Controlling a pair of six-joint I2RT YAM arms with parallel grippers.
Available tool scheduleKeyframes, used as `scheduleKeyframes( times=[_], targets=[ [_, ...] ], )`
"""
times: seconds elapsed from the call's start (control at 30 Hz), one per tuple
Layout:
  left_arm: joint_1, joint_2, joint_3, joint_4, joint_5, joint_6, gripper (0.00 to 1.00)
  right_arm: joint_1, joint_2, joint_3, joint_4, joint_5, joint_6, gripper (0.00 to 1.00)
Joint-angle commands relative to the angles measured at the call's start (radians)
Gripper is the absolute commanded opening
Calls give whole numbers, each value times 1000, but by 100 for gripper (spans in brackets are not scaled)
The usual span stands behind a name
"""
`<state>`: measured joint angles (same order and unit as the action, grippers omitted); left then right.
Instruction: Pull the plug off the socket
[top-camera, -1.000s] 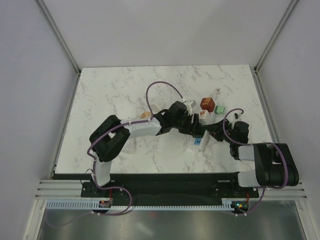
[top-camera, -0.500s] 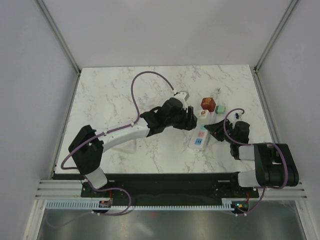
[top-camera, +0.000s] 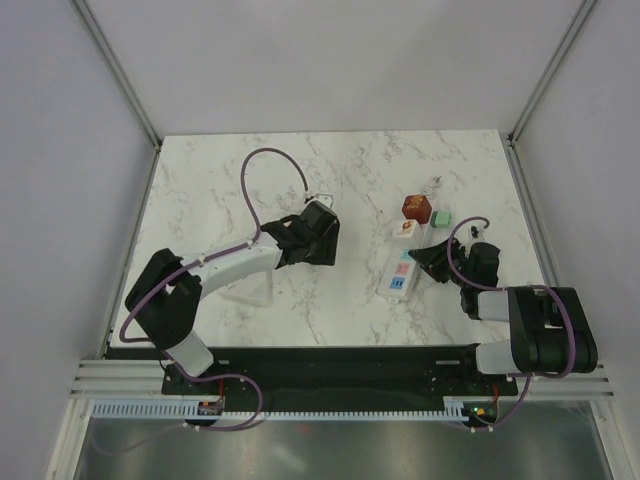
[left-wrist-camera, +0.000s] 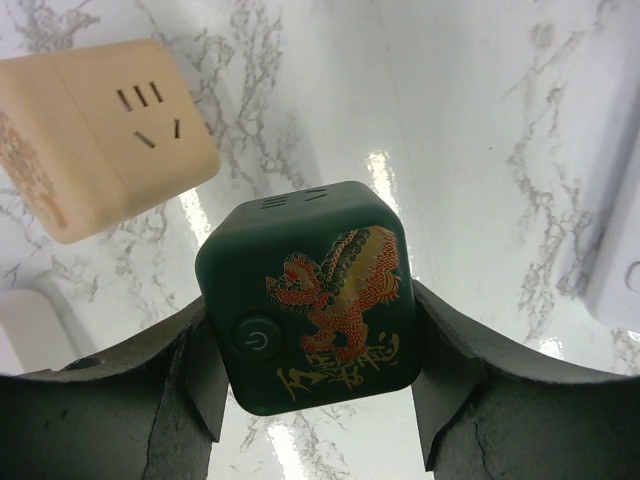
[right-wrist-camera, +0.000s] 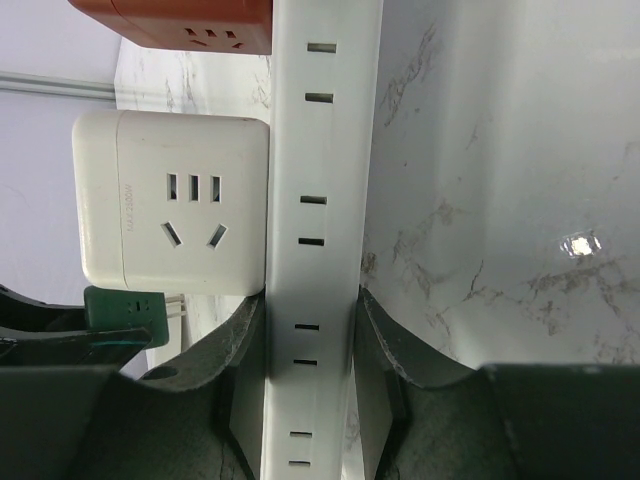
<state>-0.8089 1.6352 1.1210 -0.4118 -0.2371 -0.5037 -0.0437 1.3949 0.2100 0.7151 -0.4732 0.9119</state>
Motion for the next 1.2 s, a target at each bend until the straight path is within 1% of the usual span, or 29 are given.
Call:
scheduleKeyframes(
  times=[0.0,0.07,0.1,0.13,0.2,0.23,0.33,0.5,0.53,0.6,0.63,0.8,0.83,0.97,1.03,1.13,1.17],
  targets=[
    [10,-43,-15,-7,-45,34,11,-13,-7,-8,7,59,-113,0],
    [14,-40,-21,-13,-54,31,15,-13,-7,-8,7,56,-113,0],
    [16,-38,-26,-16,-60,31,18,-13,-4,-8,10,53,-113,0],
    [19,-31,-27,-16,-64,31,28,-13,-2,-9,10,53,-113,0],
    [20,-28,-32,-22,-70,30,41,-13,1,-9,17,51,-113,0],
    [20,-25,-33,-22,-71,27,50,-13,4,-11,18,50,-111,0],
    [24,-17,-29,-33,-87,11,60,-13,6,-9,23,44,-110,0],
    [27,-15,5,-56,-85,5,66,-13,6,-11,26,41,-111,0],
    [27,-21,11,-58,-77,4,70,-13,6,-11,26,39,-111,0],
    [28,-32,29,-67,-64,-4,71,-12,9,-11,29,36,-110,0],
    [28,-35,39,-91,-64,-10,77,-13,10,-11,29,36,-110,0],
    [27,-40,105,-157,-76,-22,79,-12,12,-11,35,28,-107,0],
    [27,-50,109,-159,-77,-24,99,-13,12,-12,35,27,-107,0],
    [27,-72,146,-159,-62,-22,100,-13,10,-12,37,24,-107,0],
    [25,-69,166,-137,-7,-9,100,-13,10,-12,40,22,-107,0],
    [25,-54,194,-38,131,13,100,-13,12,-14,44,18,-107,0],
    [25,-46,194,0,224,11,100,-13,12,-14,46,16,-107,0]
  ],
)
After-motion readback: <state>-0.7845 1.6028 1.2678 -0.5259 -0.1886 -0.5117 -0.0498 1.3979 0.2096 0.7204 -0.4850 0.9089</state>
